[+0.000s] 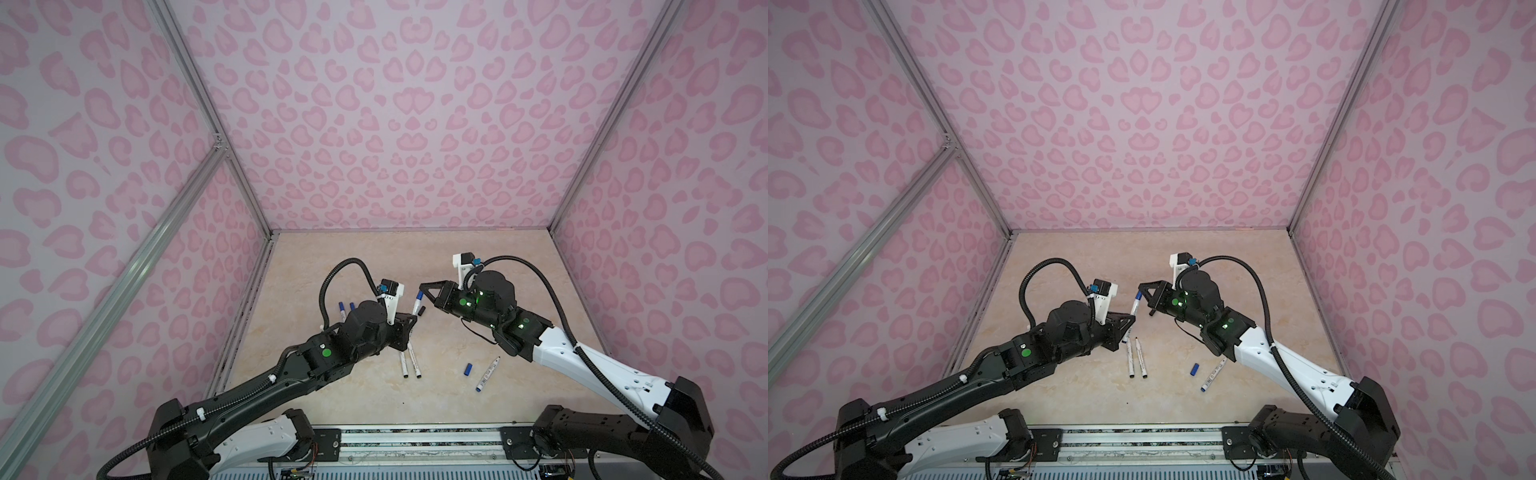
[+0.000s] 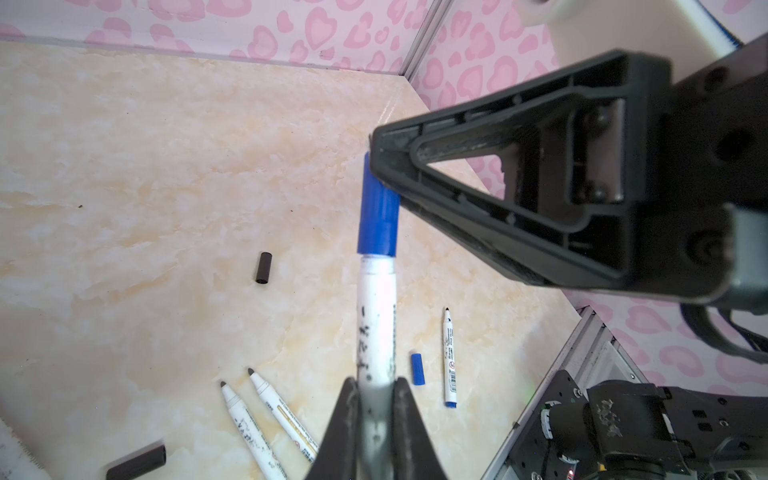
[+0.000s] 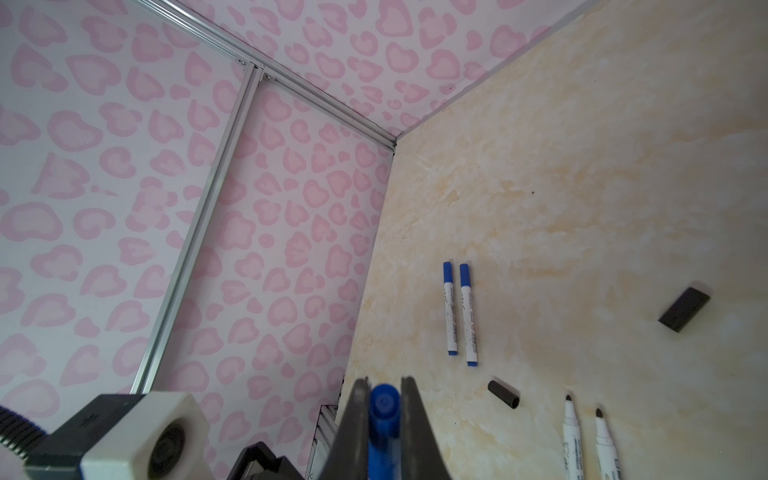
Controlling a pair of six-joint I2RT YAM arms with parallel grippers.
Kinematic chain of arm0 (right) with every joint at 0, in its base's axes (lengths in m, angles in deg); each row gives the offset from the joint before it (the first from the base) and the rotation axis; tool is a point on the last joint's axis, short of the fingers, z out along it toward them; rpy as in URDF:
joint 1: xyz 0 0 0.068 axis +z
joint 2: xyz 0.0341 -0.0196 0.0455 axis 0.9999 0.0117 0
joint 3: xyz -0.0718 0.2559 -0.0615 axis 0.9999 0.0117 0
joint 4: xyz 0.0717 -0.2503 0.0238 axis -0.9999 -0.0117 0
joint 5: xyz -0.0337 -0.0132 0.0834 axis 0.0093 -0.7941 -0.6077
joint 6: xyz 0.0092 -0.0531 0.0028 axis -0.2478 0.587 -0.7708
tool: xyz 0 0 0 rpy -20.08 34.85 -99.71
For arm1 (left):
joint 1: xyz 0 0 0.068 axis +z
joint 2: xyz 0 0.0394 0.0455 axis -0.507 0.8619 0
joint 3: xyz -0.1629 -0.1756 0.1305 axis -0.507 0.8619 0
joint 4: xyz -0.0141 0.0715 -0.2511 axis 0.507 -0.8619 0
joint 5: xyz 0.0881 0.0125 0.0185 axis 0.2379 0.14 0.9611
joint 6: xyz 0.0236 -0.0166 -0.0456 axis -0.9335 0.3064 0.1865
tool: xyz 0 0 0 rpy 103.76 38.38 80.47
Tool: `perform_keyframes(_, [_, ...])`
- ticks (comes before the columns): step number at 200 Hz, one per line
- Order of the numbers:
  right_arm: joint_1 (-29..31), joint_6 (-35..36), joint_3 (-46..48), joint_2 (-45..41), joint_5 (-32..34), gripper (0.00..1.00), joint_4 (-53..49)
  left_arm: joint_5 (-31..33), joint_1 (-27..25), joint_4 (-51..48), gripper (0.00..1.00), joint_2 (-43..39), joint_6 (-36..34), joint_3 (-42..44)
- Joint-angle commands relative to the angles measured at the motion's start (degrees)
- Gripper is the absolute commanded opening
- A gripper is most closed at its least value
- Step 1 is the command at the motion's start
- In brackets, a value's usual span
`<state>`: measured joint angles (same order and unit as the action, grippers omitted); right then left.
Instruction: Insert the pens into the pen caps
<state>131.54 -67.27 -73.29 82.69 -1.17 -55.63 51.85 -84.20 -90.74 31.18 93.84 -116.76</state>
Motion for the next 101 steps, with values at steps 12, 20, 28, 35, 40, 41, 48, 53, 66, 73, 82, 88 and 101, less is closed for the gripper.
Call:
perform_keyframes(12, [0.9,0.2,0.5,0.2,-1.9,0.0,-0.3,2.1,0.3,3.5,0.03,-0.7,0.7,-0.2])
perform_keyframes(20, [0.9,0.6,0.3,0.5,-2.2,0.0,-0.3,1.7,0.3,3.5,0.03,-0.9,0.7,-0.1])
perform_keyframes(28, [0.9,0.8,0.3,0.6,-2.6,0.0,-0.2,1.5,0.4,3.6,0.03,-1.3,0.7,0.0])
perform_keyframes(35, [0.9,1.0,0.3,0.8,-3.2,0.0,0.2,1.4,0.4,3.8,0.03,-1.6,0.7,0.2])
perform_keyframes(40, [0.8,1.2,0.2,0.9,-3.6,0.0,0.4,1.2,0.4,3.9,0.03,-1.9,0.7,0.4])
perform_keyframes(41, [0.8,1.2,0.2,0.9,-3.7,0.0,0.4,1.2,0.5,3.9,0.03,-1.9,0.7,0.5])
perform_keyframes(48, [0.6,1.2,0.3,0.8,-4.4,0.0,0.6,0.8,0.7,4.2,0.03,-2.2,0.7,0.8])
perform_keyframes(53, [0.4,1.2,0.4,0.8,-4.9,0.0,1.0,0.7,0.7,4.4,0.03,-2.4,0.7,1.0])
perform_keyframes(66, [0.0,0.5,0.7,0.5,-5.5,0.0,1.5,1.1,1.1,4.3,0.03,-2.8,0.7,1.3])
perform_keyframes(73, [-0.2,0.2,0.7,0.3,-5.7,0.0,1.6,1.6,1.2,4.1,0.03,-2.8,0.6,1.5])
perform_keyframes(82, [-0.3,-0.3,0.9,0.1,-5.9,0.0,1.6,2.0,1.3,4.1,0.03,-2.8,0.6,1.5])
perform_keyframes(88, [-0.3,-0.7,1.0,0.0,-6.0,0.0,1.8,2.2,1.4,4.1,0.03,-2.6,0.5,1.6])
perform_keyframes(101, [-0.3,-2.0,1.4,0.1,-6.7,0.0,2.8,3.5,1.4,3.6,0.03,-2.2,0.5,1.3])
